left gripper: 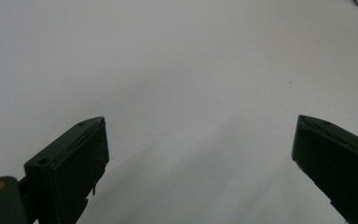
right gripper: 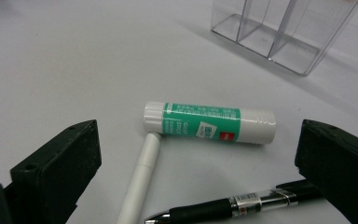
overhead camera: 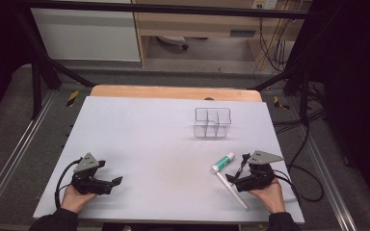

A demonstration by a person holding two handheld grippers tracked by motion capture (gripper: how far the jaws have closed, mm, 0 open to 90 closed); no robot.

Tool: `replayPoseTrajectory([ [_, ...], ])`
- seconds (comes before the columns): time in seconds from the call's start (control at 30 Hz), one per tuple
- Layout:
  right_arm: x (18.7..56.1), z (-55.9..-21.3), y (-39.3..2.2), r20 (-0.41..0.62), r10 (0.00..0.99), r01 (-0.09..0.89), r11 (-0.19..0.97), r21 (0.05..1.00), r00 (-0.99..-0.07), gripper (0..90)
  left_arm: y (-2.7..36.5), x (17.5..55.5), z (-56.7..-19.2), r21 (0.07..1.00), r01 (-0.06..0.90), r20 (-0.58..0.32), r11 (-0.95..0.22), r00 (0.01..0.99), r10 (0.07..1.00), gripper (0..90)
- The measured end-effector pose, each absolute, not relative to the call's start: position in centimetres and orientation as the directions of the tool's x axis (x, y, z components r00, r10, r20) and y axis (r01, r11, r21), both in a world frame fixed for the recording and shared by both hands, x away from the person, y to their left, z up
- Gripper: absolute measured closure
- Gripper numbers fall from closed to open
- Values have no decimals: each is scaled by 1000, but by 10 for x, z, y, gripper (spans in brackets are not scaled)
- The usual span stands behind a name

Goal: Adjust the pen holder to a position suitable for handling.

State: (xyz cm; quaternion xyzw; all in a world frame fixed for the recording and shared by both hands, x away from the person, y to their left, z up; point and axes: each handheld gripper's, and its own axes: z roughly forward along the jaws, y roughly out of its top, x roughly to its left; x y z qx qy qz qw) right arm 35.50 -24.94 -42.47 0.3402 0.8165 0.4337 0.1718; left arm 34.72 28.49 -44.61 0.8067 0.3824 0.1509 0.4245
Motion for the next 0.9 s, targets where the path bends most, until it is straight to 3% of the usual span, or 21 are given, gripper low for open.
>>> replayPoseTrajectory([
  [0.9,392,-388,-197,-226,616,277,611,742,-755,22,284,347,-446,795,487,-68,-361,664,745,38],
])
